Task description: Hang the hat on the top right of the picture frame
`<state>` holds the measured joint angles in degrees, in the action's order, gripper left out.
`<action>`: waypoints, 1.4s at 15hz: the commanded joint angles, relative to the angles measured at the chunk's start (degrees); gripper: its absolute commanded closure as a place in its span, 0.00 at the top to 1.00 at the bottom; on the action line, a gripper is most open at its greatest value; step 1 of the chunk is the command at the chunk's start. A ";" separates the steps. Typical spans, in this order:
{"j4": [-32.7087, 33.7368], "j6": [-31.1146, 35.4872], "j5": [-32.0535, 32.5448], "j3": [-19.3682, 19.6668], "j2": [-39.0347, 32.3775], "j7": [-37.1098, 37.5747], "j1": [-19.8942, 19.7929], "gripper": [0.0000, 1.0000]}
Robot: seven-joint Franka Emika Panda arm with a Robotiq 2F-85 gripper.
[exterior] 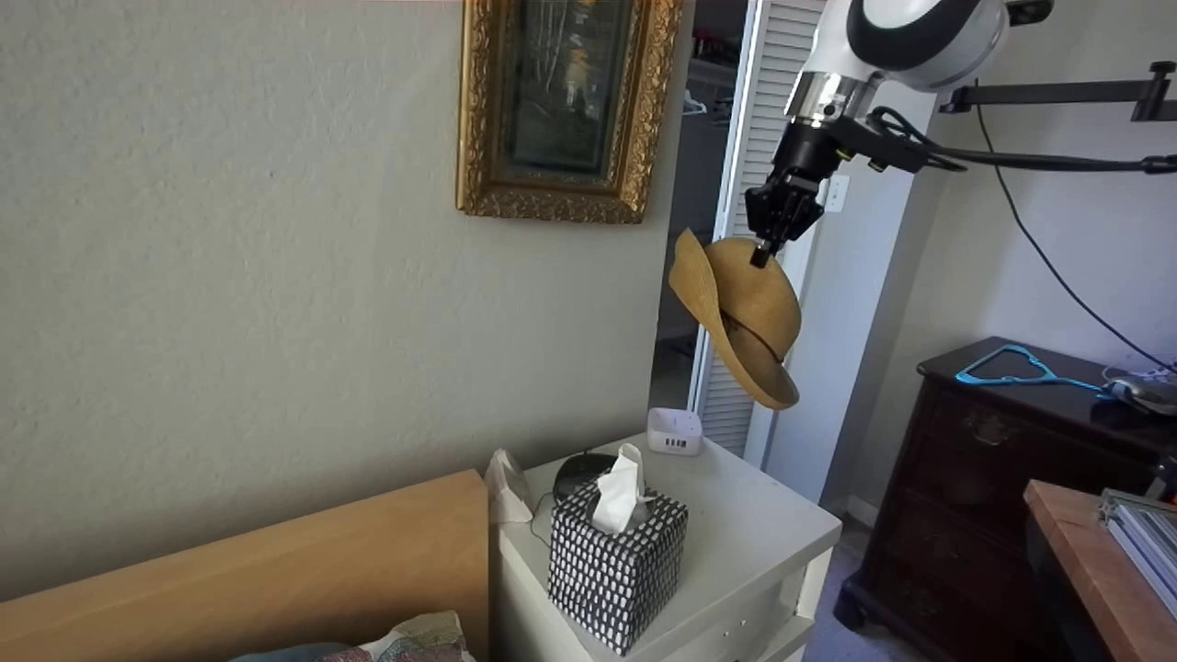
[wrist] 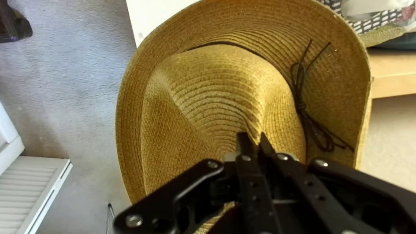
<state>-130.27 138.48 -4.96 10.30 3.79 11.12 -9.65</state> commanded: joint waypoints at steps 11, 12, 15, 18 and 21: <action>-4.19 2.31 -0.11 -0.44 9.21 -0.04 -0.77 0.07; -4.29 2.31 -0.11 -0.44 9.21 -0.05 -0.77 0.07; -4.20 3.86 -0.69 -0.36 9.59 -0.24 -0.64 0.02; -3.49 8.60 -1.48 -0.10 11.08 -0.19 -0.70 0.02; -2.18 12.31 -1.19 -0.04 11.95 0.08 -1.00 0.02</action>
<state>-133.34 148.28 -4.95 10.37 13.72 11.27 -10.16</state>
